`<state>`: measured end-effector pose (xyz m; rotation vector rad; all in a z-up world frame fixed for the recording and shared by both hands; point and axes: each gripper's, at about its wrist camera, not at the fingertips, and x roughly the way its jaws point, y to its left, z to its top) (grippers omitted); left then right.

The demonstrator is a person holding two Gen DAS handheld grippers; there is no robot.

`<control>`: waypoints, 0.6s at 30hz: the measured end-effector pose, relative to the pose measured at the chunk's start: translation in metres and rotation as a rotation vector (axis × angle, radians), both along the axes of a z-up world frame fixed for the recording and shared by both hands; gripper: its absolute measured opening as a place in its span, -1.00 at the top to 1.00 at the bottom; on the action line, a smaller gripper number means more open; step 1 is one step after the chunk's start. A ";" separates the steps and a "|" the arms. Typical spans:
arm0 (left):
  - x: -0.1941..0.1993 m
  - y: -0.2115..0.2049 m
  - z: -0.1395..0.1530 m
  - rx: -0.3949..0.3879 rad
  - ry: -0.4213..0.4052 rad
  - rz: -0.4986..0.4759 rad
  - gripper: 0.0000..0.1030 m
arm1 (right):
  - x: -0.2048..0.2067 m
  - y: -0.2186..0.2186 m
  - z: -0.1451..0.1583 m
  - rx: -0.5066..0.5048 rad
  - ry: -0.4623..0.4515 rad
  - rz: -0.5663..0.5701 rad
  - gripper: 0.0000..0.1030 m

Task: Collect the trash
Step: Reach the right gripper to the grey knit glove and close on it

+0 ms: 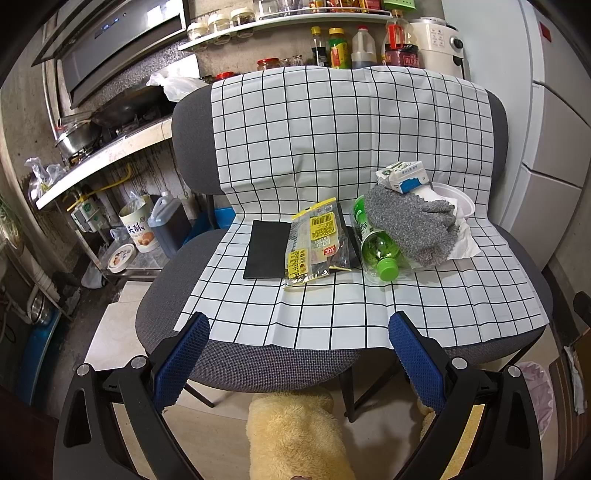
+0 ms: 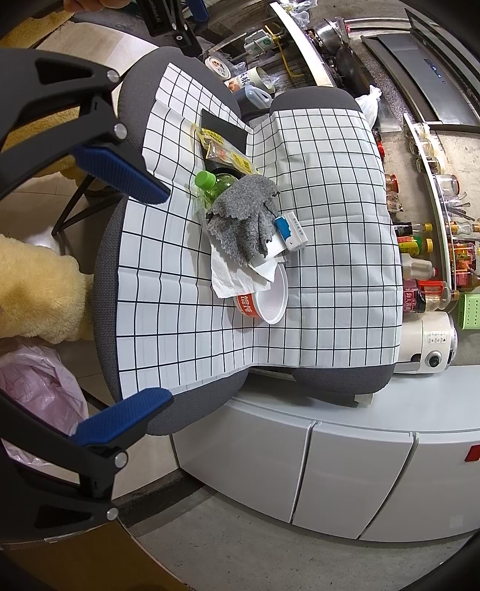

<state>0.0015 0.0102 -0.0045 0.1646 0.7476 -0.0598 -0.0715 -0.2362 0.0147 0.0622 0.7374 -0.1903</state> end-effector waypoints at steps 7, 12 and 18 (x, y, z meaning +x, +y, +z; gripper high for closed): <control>0.005 0.001 -0.009 0.008 0.028 0.012 -0.87 | 0.007 -0.002 -0.009 0.009 0.017 0.010 -0.89; 0.017 0.000 -0.020 0.020 0.062 0.025 -0.87 | 0.021 -0.001 -0.019 0.015 0.017 0.040 -0.89; 0.037 0.003 -0.039 -0.004 0.105 0.021 -0.85 | 0.060 0.004 -0.036 0.037 -0.017 0.123 -0.89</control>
